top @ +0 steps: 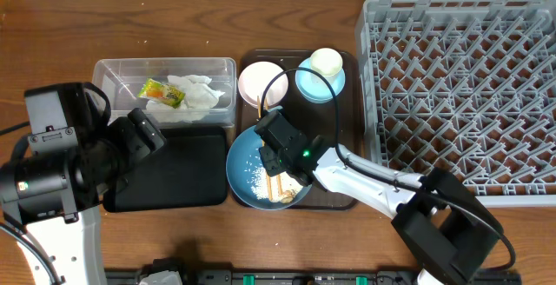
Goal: Sort waste into correct bins and load items into the dishwasher rack
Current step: 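Lower the right gripper and grasp the wooden chopsticks in the bowl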
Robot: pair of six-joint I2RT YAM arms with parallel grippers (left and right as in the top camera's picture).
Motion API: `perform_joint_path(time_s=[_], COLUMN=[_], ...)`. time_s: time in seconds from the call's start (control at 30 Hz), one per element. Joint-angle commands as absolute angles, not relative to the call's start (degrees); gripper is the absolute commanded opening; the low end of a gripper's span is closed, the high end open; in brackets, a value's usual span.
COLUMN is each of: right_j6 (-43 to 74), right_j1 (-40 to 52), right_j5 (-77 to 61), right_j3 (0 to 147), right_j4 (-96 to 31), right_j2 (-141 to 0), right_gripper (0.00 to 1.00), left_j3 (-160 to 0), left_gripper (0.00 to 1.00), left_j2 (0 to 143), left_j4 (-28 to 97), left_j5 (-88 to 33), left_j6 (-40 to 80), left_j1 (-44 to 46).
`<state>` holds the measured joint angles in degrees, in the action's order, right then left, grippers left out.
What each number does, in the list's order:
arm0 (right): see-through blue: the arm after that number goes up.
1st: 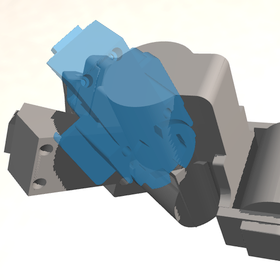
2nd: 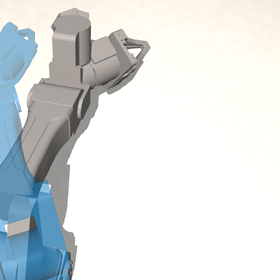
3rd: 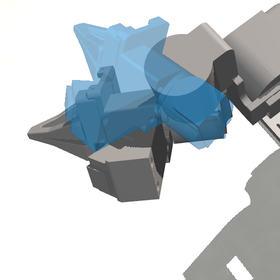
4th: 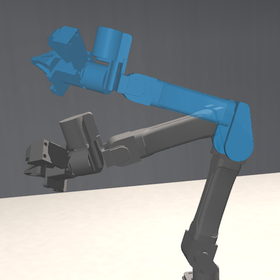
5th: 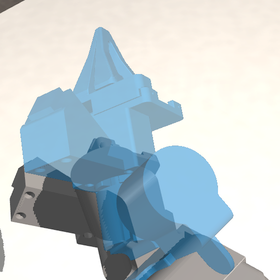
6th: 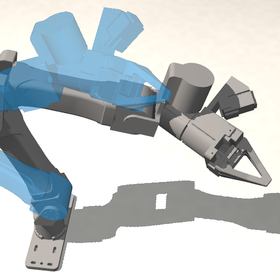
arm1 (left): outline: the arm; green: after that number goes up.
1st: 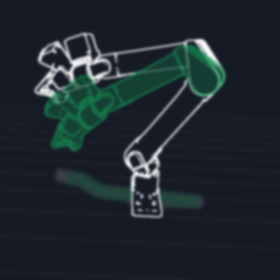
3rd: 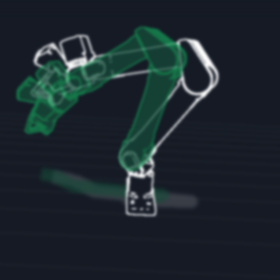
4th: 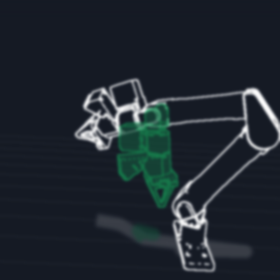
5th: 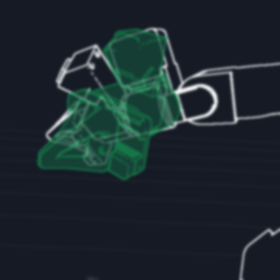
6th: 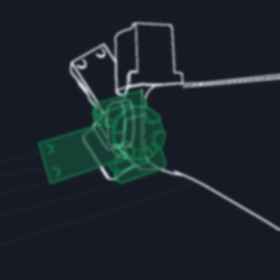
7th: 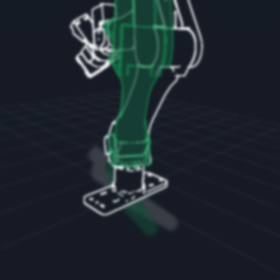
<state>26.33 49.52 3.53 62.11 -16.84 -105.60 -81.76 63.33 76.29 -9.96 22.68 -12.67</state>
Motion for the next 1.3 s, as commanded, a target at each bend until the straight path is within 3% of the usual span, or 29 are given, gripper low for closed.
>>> perform_joint_path(time_s=[0.0,0.4,1.27], right_j6=[26.13,26.11,26.33], right_j1=[49.93,50.65,51.09], right_j5=[4.69,5.37,5.80], right_j3=[62.87,62.85,62.43], right_j4=[-16.69,-16.08,-14.13], right_j2=[-106.04,-106.08,-107.20], right_gripper=[0.17,0.21,0.18], left_j3=[-82.74,-82.74,-82.74], left_gripper=[0.91,0.91,0.91], left_j2=[63.61,63.61,63.61], left_j4=[76.44,76.44,76.44], left_j5=[-9.43,-9.43,-9.43], left_j6=[22.79,22.79,22.79], left_j1=[-12.95,-12.95,-12.95])
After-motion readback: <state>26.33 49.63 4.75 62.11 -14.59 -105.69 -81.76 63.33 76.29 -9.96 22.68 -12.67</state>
